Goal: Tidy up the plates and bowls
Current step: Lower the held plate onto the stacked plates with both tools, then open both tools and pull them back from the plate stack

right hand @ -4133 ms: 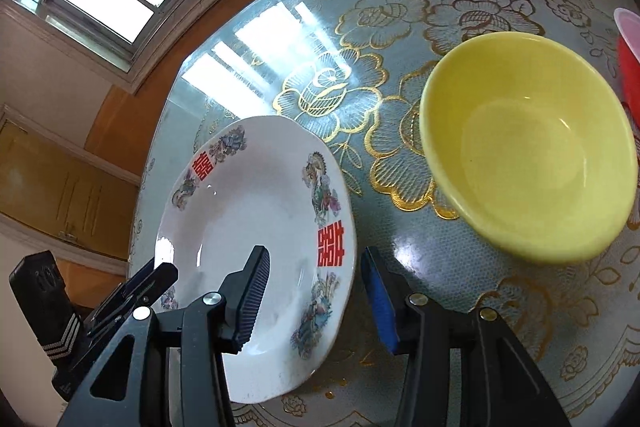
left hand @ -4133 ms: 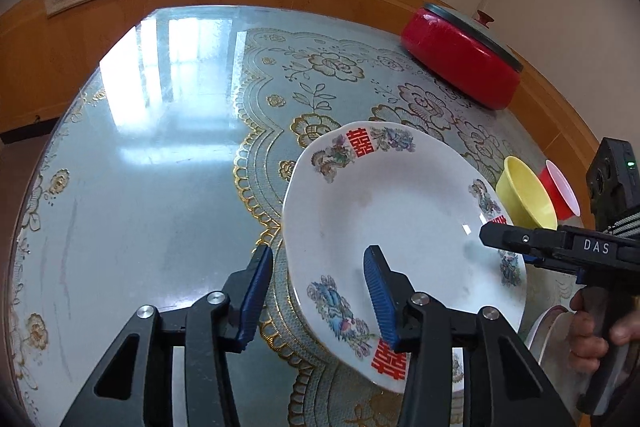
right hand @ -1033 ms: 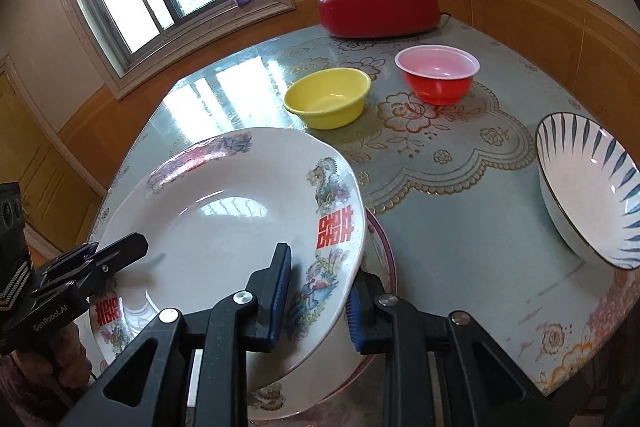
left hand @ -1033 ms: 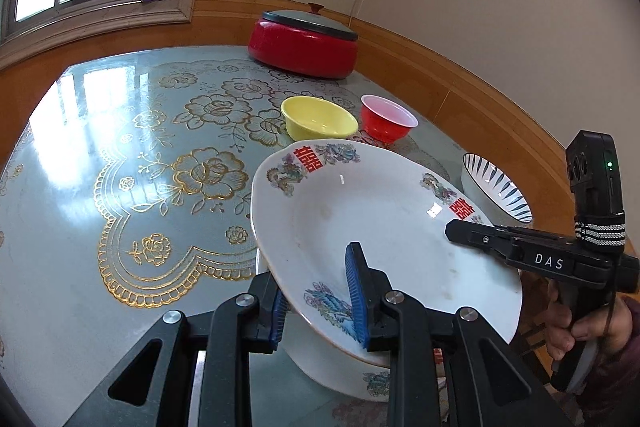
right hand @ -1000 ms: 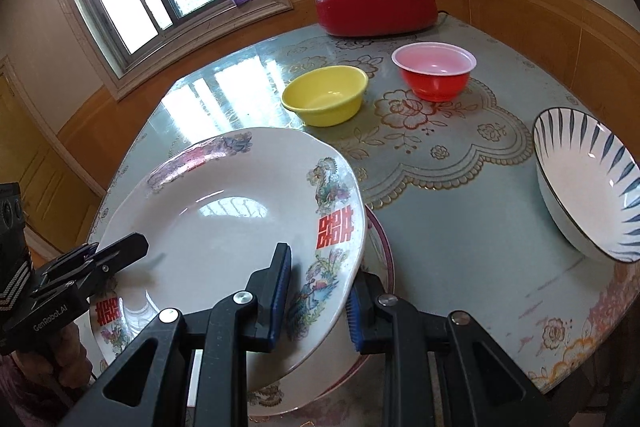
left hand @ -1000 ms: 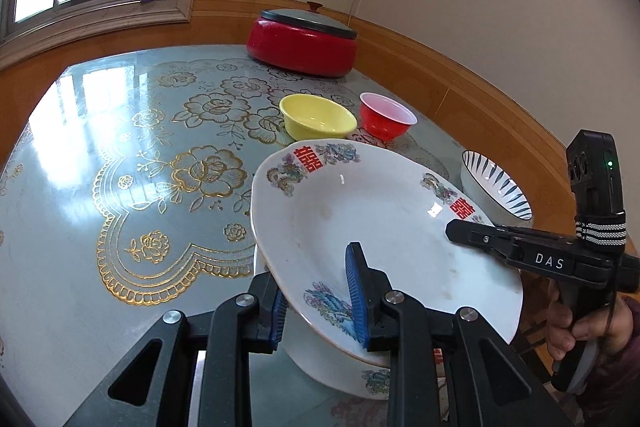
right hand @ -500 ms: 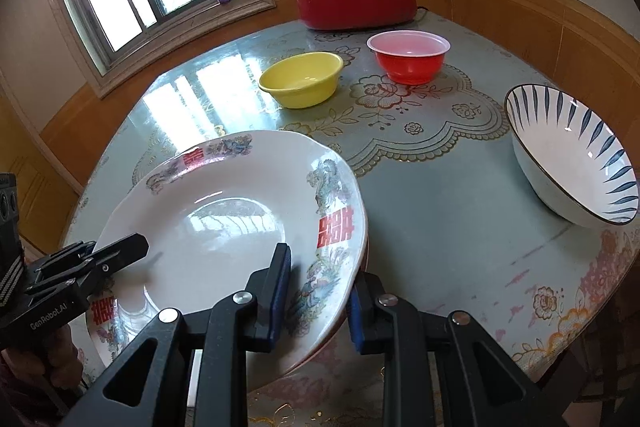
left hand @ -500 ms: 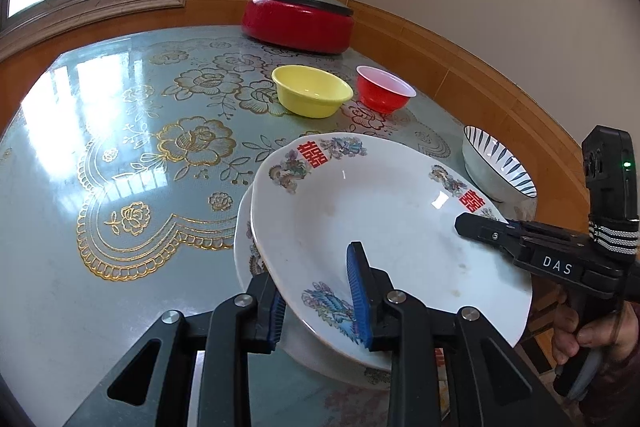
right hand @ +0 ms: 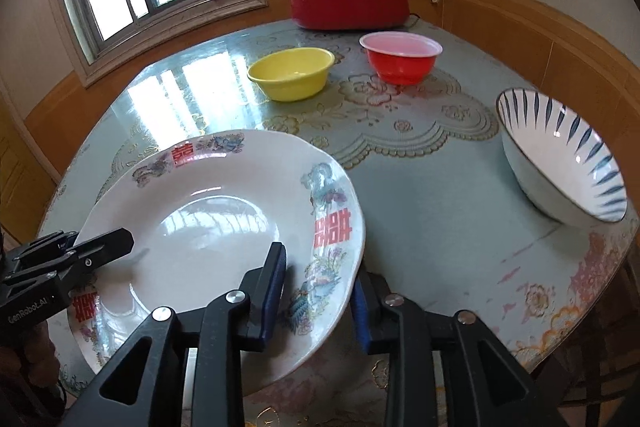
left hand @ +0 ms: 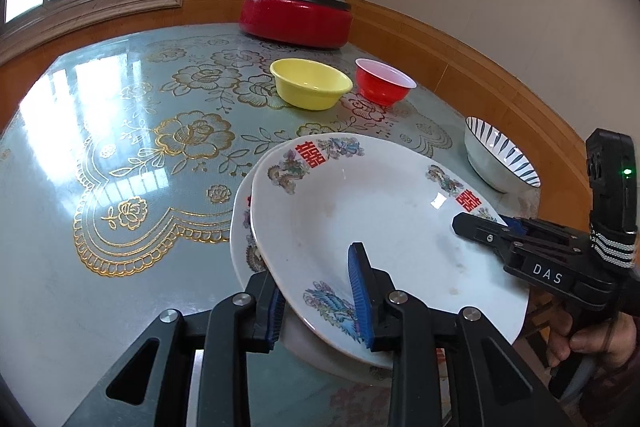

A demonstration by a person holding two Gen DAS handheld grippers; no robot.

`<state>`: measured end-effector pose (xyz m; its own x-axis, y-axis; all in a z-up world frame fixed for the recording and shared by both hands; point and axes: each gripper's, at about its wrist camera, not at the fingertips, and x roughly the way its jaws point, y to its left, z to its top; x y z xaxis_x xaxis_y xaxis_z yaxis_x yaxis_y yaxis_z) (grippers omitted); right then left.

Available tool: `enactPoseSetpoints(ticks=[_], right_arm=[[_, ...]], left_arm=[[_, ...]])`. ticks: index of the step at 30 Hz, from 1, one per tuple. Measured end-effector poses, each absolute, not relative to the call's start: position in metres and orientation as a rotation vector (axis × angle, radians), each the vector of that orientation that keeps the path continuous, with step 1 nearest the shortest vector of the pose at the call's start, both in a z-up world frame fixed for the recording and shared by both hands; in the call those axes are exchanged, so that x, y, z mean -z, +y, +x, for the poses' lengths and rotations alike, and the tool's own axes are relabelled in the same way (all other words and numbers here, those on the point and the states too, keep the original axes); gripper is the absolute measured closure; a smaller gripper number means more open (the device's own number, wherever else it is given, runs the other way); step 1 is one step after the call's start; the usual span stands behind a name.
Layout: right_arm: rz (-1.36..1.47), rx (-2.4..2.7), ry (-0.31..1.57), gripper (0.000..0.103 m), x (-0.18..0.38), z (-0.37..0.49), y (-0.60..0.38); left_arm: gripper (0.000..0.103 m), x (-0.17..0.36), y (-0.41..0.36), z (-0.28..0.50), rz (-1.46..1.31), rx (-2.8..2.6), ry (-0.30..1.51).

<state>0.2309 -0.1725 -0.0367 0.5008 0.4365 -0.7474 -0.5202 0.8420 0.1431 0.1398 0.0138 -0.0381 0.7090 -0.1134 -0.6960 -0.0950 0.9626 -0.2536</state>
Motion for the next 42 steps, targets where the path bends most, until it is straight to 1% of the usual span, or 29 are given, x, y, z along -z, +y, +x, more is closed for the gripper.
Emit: enactPoseSetpoints(ticks=[8, 16, 27, 31, 32, 33, 34, 36, 42], right_arm=[[-0.113, -0.567, 0.852, 0.073, 0.036, 0.23, -0.17], [-0.139, -0.542, 0.815, 0.069, 0.038, 0.224, -0.165], [-0.174, -0.511, 0.784, 0.066, 0.041, 0.219, -0.161], [-0.234, -0.486, 0.773, 0.065, 0.042, 0.213, -0.154], [-0.24, -0.482, 0.769, 0.065, 0.042, 0.212, -0.153], [-0.241, -0.485, 0.77, 0.064, 0.043, 0.212, -0.153], [-0.238, -0.491, 0.775, 0.064, 0.043, 0.212, -0.152], [-0.246, -0.484, 0.775, 0.063, 0.043, 0.211, -0.15], [-0.239, -0.478, 0.772, 0.063, 0.044, 0.211, -0.15]], left_arm=[[0.073, 0.039, 0.016, 0.141, -0.284, 0.005, 0.778], [0.07, 0.035, 0.011, 0.138, -0.209, -0.042, 0.777], [0.071, 0.033, 0.016, 0.133, -0.21, -0.067, 0.762], [0.07, 0.031, 0.014, 0.128, -0.184, -0.097, 0.748], [0.07, 0.03, 0.014, 0.128, -0.179, -0.104, 0.746], [0.065, 0.031, 0.015, 0.128, -0.177, -0.116, 0.749], [0.063, 0.034, 0.018, 0.13, -0.19, -0.119, 0.772], [0.063, 0.042, 0.024, 0.132, -0.23, -0.113, 0.807], [0.063, 0.044, 0.021, 0.128, -0.221, -0.11, 0.804]])
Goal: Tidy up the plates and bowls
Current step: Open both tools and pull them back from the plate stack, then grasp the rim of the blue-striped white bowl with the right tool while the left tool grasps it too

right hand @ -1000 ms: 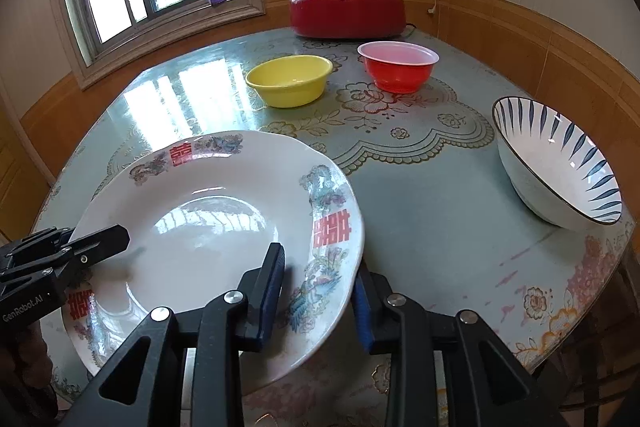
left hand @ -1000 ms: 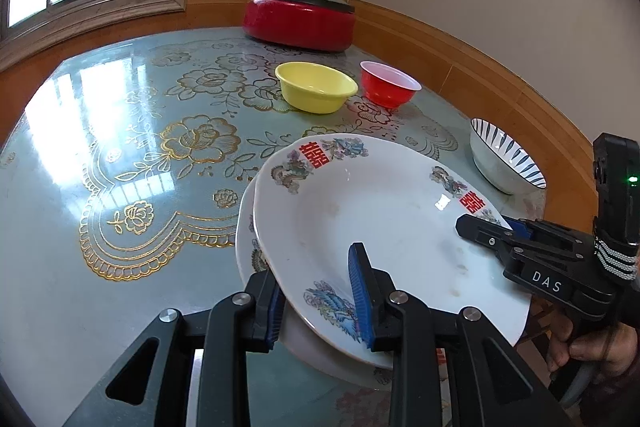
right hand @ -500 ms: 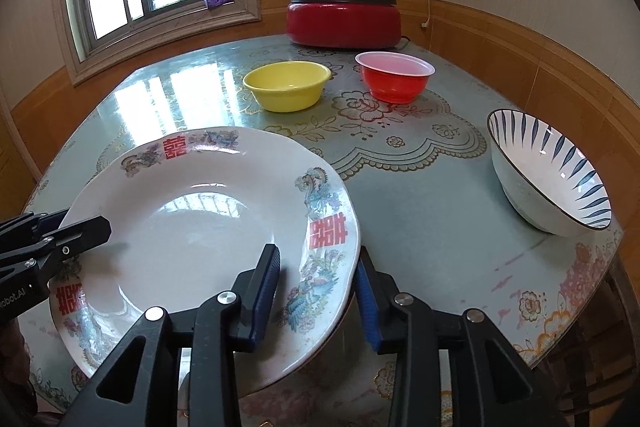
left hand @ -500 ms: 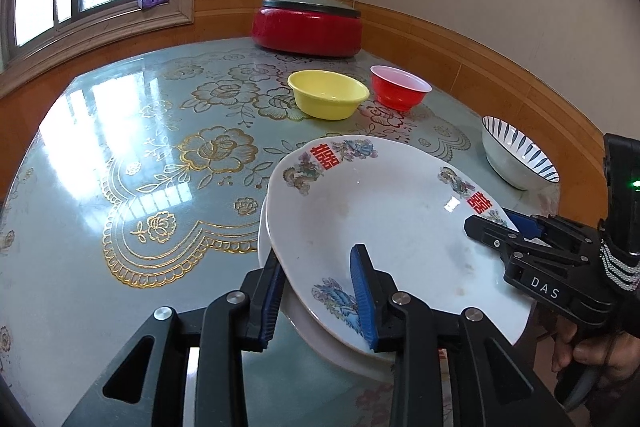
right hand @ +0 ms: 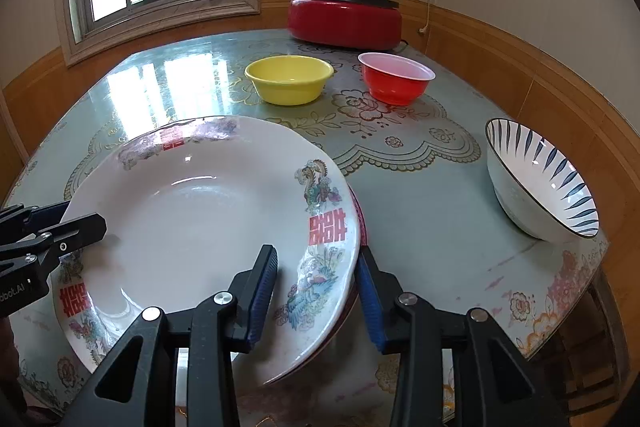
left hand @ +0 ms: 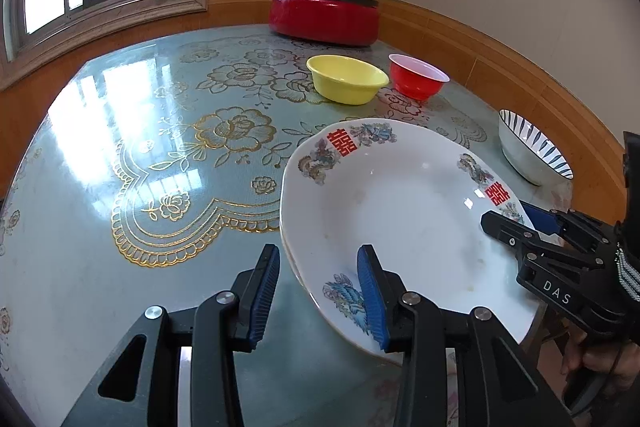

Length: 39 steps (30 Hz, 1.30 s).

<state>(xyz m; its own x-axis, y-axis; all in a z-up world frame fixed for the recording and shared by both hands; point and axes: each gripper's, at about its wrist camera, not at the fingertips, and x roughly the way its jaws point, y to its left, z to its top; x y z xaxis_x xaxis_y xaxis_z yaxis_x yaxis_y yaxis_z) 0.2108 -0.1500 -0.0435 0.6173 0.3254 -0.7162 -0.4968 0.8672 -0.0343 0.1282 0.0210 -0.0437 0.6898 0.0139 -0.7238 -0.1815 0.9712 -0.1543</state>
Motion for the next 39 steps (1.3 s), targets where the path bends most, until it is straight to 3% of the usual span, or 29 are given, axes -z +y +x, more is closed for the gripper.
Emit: enactPoseSetpoints(ticks=[24, 39], right_arm=[[-0.168, -0.468, 0.771, 0.063, 0.03, 0.209, -0.16], [-0.006, -0.319, 0.754, 0.063, -0.003, 0.217, -0.238]], left_arm=[[0.052, -0.002, 0.012, 0.118, -0.181, -0.122, 0.699], [0.046, -0.02, -0.031, 0.147, -0.139, 0.032, 0.721]])
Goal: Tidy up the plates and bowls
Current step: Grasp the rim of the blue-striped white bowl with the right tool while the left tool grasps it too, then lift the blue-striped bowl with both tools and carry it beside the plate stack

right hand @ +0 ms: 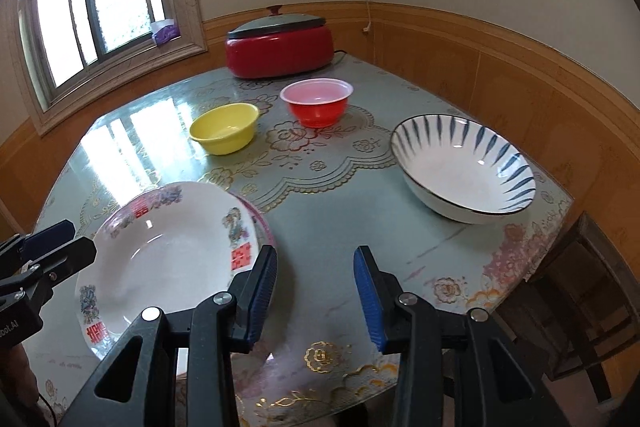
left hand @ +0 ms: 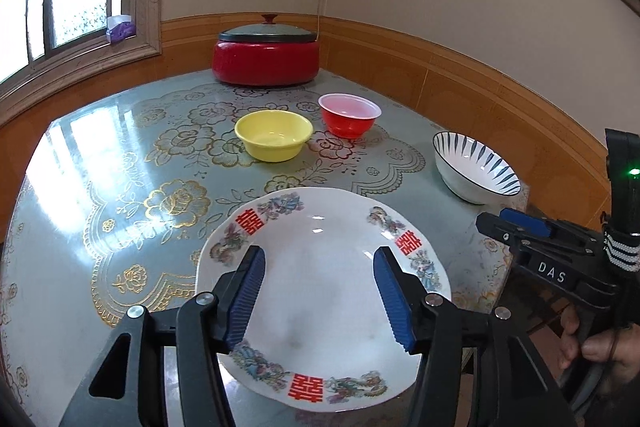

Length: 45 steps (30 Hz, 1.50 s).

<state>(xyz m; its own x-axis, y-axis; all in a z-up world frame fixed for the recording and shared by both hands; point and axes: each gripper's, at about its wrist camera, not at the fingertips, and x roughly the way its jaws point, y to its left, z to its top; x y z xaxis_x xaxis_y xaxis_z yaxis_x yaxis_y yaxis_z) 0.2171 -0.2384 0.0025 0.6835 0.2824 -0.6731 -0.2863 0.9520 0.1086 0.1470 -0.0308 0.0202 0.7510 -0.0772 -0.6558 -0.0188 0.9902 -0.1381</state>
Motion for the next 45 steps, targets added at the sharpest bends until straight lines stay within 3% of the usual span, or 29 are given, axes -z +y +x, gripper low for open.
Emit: enactPoseSetpoints(ticks=[6, 15, 21, 29, 35, 37, 39, 40, 45], right_arm=[[0.108, -0.232, 0.751, 0.063, -0.011, 0.244, -0.299], [0.24, -0.102, 0.753, 0.06, -0.012, 0.33, -0.403], [0.384, -0.202, 0.867, 0.06, 0.016, 0.403, -0.452], [0.354, -0.455, 1.001, 0.069, 0.048, 0.46, -0.448], [0.277, -0.549, 1.062, 0.084, 0.066, 0.478, -0.436], [0.262, -0.582, 1.066, 0.089, 0.07, 0.48, -0.432], [0.223, -0.608, 1.06, 0.094, 0.071, 0.479, -0.424], [0.205, -0.617, 1.051, 0.094, 0.072, 0.478, -0.421], [0.179, -0.672, 1.053, 0.095, 0.072, 0.479, -0.414]], left_arm=[[0.037, -0.024, -0.056, 0.159, -0.133, 0.098, 0.726], [0.037, -0.026, -0.099, 0.216, -0.172, 0.12, 0.767], [0.04, -0.017, -0.138, 0.274, -0.193, 0.118, 0.821], [0.049, 0.008, -0.185, 0.34, -0.24, 0.106, 0.895], [0.053, 0.028, -0.198, 0.372, -0.264, 0.052, 0.945], [0.058, 0.034, -0.203, 0.379, -0.266, 0.052, 0.958], [0.082, 0.038, -0.209, 0.383, -0.25, 0.058, 0.968], [0.086, 0.039, -0.212, 0.384, -0.252, 0.07, 0.968], [0.087, 0.037, -0.208, 0.378, -0.242, 0.011, 0.969]])
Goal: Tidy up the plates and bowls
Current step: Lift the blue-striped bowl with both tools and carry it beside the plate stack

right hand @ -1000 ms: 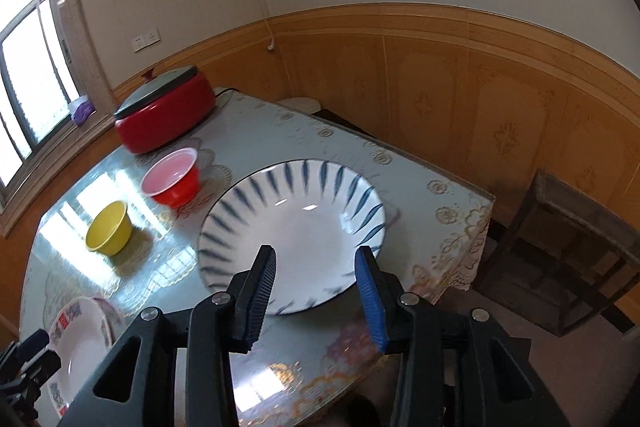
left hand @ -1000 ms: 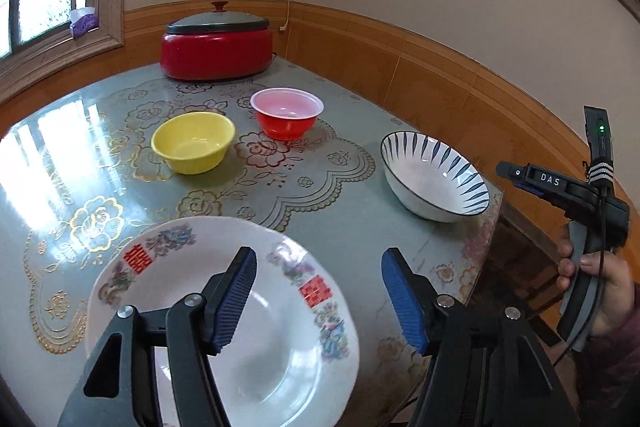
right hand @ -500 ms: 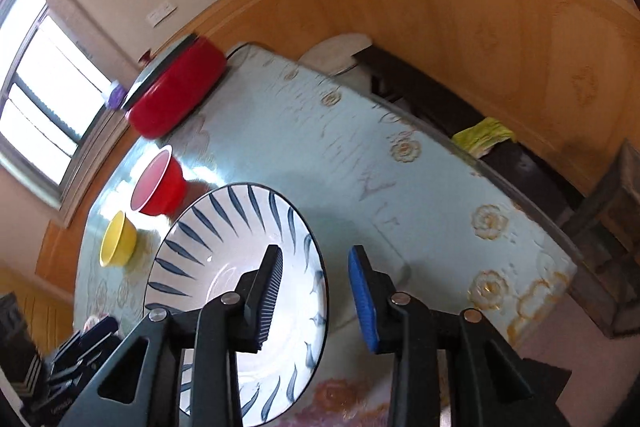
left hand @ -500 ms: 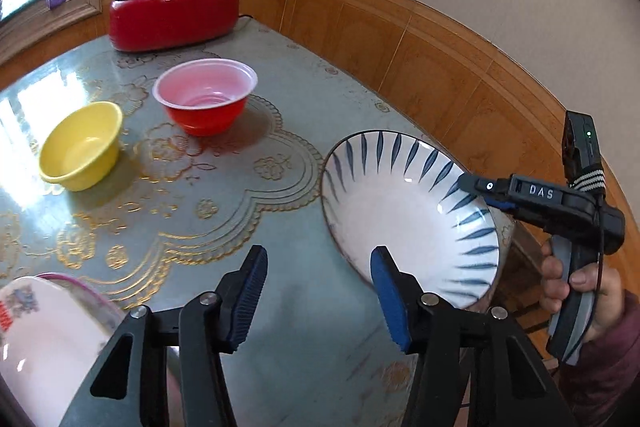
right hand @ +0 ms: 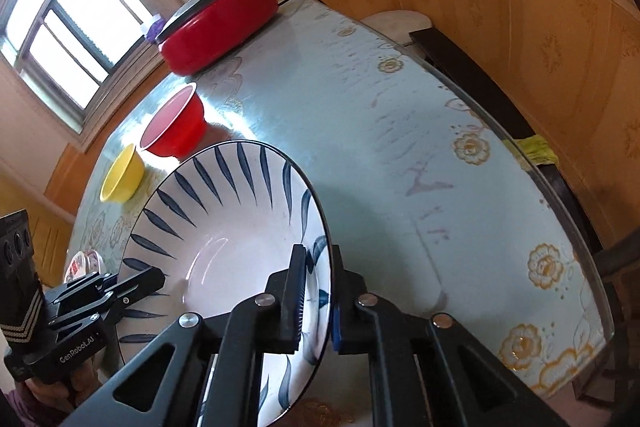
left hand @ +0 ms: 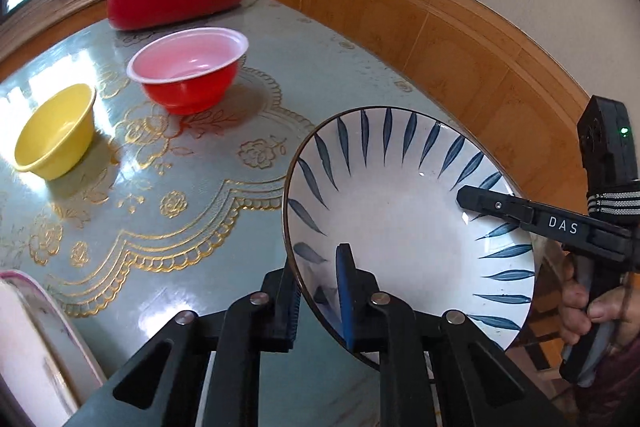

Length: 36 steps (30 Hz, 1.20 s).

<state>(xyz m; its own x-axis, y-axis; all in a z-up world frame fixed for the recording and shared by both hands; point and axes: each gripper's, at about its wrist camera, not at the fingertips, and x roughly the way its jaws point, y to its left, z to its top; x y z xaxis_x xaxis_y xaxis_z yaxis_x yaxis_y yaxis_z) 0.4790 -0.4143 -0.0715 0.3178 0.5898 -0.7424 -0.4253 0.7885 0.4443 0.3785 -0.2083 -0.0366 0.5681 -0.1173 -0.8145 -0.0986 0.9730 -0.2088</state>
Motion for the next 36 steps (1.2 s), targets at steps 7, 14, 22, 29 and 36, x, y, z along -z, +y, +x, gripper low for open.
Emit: enactPoseSetpoints(ticks=[7, 14, 22, 29, 36], right_arm=[[0.114, -0.774, 1.035, 0.095, 0.064, 0.479, -0.384], [0.067, -0.875, 1.052, 0.095, 0.068, 0.473, -0.354], [-0.011, -0.907, 1.022, 0.095, 0.066, 0.459, -0.336], [-0.032, -0.891, 1.029, 0.095, 0.067, 0.459, -0.327], [-0.027, -0.833, 1.025, 0.093, 0.065, 0.454, -0.326]], left_arm=[[0.087, 0.026, -0.188, 0.357, -0.24, -0.098, 0.955], [0.087, 0.024, -0.168, 0.333, -0.248, -0.187, 0.954], [0.087, 0.026, -0.161, 0.317, -0.244, -0.257, 0.936], [0.086, 0.028, -0.164, 0.316, -0.206, -0.288, 0.941], [0.085, 0.025, -0.161, 0.314, -0.17, -0.243, 0.939]])
